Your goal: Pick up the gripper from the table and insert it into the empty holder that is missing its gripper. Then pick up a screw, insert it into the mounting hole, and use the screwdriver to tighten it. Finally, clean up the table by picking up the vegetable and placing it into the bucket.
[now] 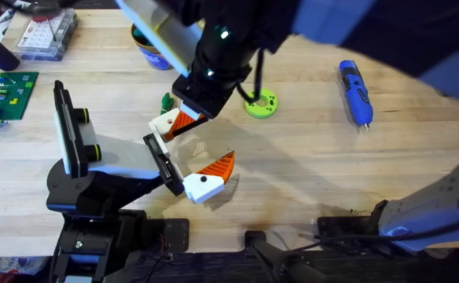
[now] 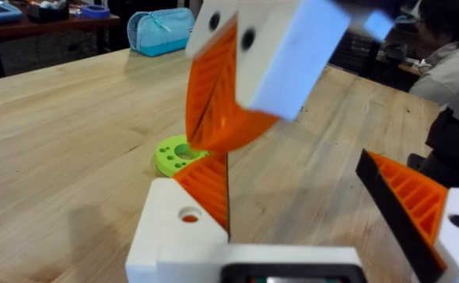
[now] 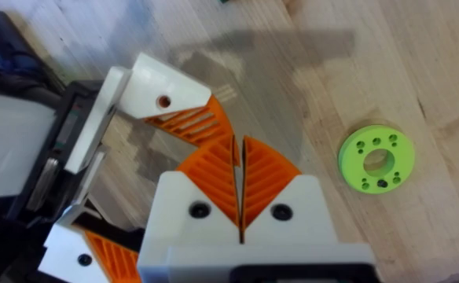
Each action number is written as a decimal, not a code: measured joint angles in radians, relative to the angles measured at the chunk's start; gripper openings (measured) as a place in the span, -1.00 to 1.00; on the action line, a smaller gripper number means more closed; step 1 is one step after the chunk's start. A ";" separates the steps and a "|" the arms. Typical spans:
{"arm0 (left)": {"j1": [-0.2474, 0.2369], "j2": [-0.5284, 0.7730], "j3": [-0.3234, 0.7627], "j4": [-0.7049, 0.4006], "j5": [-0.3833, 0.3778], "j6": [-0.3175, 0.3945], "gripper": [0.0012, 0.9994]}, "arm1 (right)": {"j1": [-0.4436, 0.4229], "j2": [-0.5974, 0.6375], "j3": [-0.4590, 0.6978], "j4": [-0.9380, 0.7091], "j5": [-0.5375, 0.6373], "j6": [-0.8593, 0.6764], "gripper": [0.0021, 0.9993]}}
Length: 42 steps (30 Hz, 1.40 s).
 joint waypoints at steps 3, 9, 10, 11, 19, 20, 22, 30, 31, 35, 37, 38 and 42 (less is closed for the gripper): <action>0.000 0.000 0.000 -0.001 -0.001 -0.004 0.98 | 0.001 0.026 -0.001 -0.006 -0.002 0.000 -0.99; 0.000 0.000 0.000 -0.001 -0.002 -0.008 0.98 | 0.001 0.023 -0.001 0.001 -0.001 0.000 -0.99; 0.000 0.000 0.000 -0.001 -0.001 -0.008 0.98 | 0.001 0.022 -0.001 0.002 -0.001 0.000 -0.99; 0.000 0.000 0.000 -0.001 -0.001 -0.008 0.98 | 0.001 0.020 -0.001 0.003 -0.001 0.000 -0.99; 0.000 0.000 0.000 -0.001 -0.001 -0.008 0.98 | -0.034 -0.050 -0.001 0.002 -0.001 0.000 -0.99; 0.000 0.000 0.000 -0.001 -0.001 -0.008 0.98 | -0.044 -0.065 -0.001 -0.002 -0.001 0.000 -0.99; 0.000 0.000 0.000 -0.001 -0.001 -0.008 0.98 | -0.072 -0.101 -0.001 -0.027 0.000 0.000 -0.99; 0.000 0.000 0.000 -0.001 -0.001 -0.008 0.98 | -0.210 -0.180 -0.003 -0.181 0.035 0.000 -0.99; 0.000 0.000 0.000 -0.001 -0.001 -0.008 0.98 | -0.233 -0.185 -0.011 -0.182 0.036 0.001 -1.00; 0.000 0.000 0.000 -0.001 -0.001 -0.008 0.98 | -0.297 -0.198 -0.073 -0.168 0.041 0.006 -1.00; 0.000 0.000 0.000 -0.001 -0.001 -0.008 0.98 | -0.320 -0.204 -0.118 -0.152 0.044 0.013 -1.00; 0.000 0.000 0.000 -0.001 -0.001 -0.008 0.98 | -0.330 -0.212 -0.153 -0.121 0.044 0.020 -0.83; 0.000 0.000 0.000 -0.001 -0.001 -0.008 0.98 | -0.358 -0.229 -0.254 -0.048 0.045 0.038 0.23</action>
